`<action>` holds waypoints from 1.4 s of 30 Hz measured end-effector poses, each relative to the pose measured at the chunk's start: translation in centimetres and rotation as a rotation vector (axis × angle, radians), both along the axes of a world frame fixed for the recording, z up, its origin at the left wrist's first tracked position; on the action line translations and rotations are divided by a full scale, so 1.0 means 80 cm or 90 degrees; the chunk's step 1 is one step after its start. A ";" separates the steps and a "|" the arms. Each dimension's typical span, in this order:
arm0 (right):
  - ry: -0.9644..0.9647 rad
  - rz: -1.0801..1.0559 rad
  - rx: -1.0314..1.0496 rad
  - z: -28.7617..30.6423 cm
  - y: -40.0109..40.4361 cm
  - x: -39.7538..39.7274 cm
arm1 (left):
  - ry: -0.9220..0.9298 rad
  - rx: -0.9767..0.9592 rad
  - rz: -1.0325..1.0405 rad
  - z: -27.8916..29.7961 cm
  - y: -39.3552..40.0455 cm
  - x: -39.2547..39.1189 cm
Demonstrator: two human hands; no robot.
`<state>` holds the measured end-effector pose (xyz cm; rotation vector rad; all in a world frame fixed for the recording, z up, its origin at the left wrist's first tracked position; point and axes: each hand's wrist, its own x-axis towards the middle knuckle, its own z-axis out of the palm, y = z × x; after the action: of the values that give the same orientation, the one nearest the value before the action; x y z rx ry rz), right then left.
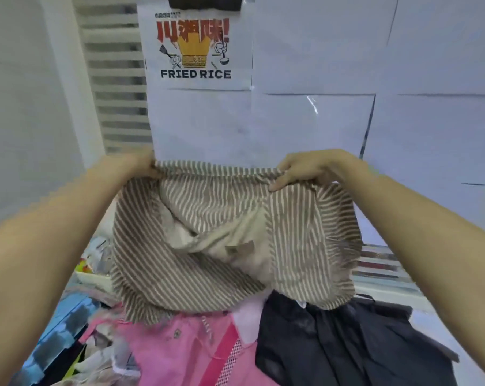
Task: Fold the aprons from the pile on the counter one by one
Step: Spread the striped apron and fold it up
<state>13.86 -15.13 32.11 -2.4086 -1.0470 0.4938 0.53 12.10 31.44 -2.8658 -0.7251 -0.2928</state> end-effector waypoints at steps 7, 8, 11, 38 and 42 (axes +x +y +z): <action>0.231 -0.131 0.384 -0.009 -0.023 0.018 | 0.135 -0.112 0.001 -0.031 -0.008 0.048; 0.230 -0.179 0.406 -0.006 -0.025 0.021 | 0.159 -0.187 -0.011 -0.037 -0.020 0.054; 0.207 -0.353 0.458 0.005 -0.046 0.036 | 0.222 -0.571 -0.106 -0.051 -0.063 0.074; 0.049 0.219 -0.444 -0.367 0.001 -0.039 | 0.310 -0.685 -0.140 -0.336 -0.154 0.086; 0.334 0.188 -0.315 -0.369 -0.020 -0.033 | 0.450 -0.654 -0.139 -0.360 -0.209 0.123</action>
<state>11.19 -16.72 2.60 -2.2984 -1.1285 1.5467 10.36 -4.63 2.61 -3.5021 -0.4701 1.3902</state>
